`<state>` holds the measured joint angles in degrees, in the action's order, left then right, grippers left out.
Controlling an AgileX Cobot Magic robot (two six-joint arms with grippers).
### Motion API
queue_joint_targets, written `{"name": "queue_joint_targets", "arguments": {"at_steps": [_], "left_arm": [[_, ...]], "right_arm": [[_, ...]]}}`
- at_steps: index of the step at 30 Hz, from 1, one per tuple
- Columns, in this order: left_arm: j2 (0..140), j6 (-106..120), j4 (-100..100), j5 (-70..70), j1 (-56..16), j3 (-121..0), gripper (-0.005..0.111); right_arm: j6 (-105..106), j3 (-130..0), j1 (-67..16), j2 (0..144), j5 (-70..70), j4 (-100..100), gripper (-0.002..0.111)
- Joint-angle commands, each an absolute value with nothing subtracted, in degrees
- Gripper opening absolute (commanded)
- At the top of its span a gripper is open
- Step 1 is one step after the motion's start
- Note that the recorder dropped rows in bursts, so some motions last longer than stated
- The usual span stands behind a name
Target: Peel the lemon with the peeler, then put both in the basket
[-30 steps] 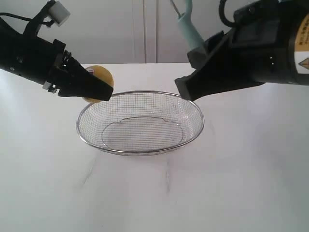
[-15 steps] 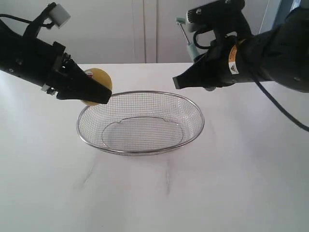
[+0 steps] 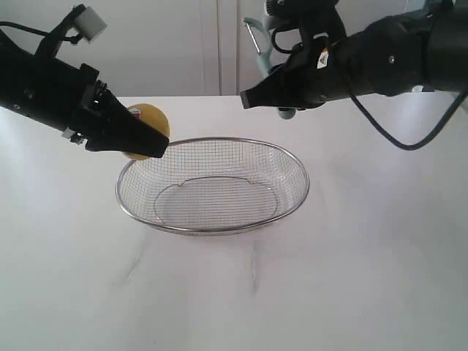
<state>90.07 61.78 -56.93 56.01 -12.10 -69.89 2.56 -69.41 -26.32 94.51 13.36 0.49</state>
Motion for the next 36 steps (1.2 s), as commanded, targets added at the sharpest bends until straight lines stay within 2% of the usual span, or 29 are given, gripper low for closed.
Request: {"name": "queue_joint_targets", "arguments": {"at_steps": [1,4,8,22,36], "left_arm": [[89.63,61.44,-58.33,56.79,-12.18,-69.68,0.000],[89.63,61.44,-58.33,56.79,-12.18,-69.68,0.000],[89.63,61.44,-58.33,57.02,-12.18,-69.68,0.000],[89.63,61.44,-58.33,57.02,-12.18,-69.68,0.000],[89.63,61.44,-58.43,56.40,-12.18,-69.68,0.000]], "right_arm": [[23.24,-72.08,-25.05,96.14,20.22,18.05,0.000],[31.93,-74.10,-22.98,97.75,26.92,28.77,0.000],[33.18,-76.13,-20.69,100.38,32.87,31.13,0.000],[33.18,-76.14,-20.57,111.71,33.55,34.04,0.000],[33.18,-75.91,-20.57,117.00,33.70,35.34,0.000]]}}
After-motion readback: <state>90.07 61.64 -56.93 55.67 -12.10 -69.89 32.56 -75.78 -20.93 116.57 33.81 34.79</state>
